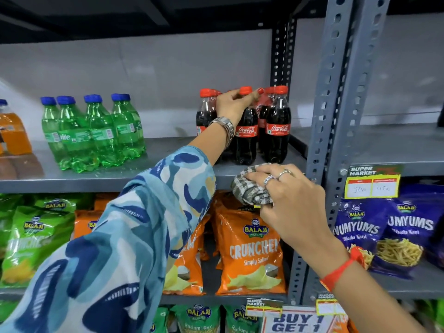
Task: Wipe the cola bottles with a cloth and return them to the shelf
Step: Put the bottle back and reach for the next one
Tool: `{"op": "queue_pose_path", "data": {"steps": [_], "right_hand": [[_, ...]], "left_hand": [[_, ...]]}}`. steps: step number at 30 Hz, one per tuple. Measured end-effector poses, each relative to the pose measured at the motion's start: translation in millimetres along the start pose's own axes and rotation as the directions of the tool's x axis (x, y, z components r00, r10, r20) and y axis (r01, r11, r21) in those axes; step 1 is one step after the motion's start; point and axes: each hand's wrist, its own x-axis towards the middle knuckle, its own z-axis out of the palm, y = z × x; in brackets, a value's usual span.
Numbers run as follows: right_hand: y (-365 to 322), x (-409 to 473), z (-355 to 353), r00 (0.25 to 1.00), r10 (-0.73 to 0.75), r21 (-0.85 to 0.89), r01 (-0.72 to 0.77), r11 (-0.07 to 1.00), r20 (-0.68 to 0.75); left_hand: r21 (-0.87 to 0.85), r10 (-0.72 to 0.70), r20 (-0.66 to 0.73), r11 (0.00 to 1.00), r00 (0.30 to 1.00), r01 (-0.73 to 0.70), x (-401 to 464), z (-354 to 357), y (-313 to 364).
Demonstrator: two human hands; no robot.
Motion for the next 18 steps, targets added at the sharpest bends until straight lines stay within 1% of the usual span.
{"op": "queue_pose_path", "data": {"steps": [4,11,13,14,15,17,18], "right_hand": [[-1,1,5,1.000,-0.012,0.009,0.012,1.000,-0.028],[-7,3,6,1.000,-0.009,0.029,0.009,1.000,-0.012],[-9,3,7,1.000,-0.004,0.036,0.004,0.999,0.006],[-9,3,7,1.000,0.001,0.041,-0.001,0.999,0.011],[-9,2,7,1.000,0.003,0.042,-0.003,0.999,0.014],[-9,1,8,1.000,0.001,0.044,-0.002,0.999,0.019],[-9,0,7,1.000,0.001,0.045,-0.002,0.999,0.019]], "left_hand": [[0.061,0.018,-0.013,0.998,1.000,-0.017,7,1,1],[0.193,0.119,0.039,0.973,0.992,-0.124,10,0,9],[0.271,0.184,0.027,0.945,0.982,-0.185,4,1,18],[0.299,0.261,0.010,0.920,0.965,-0.252,1,1,25],[0.306,0.364,-0.013,0.888,0.931,-0.343,-3,-1,33],[0.268,0.564,-0.108,0.809,0.818,-0.523,-9,-17,47],[0.218,0.613,-0.170,0.787,0.772,-0.577,-8,-28,52]]}}
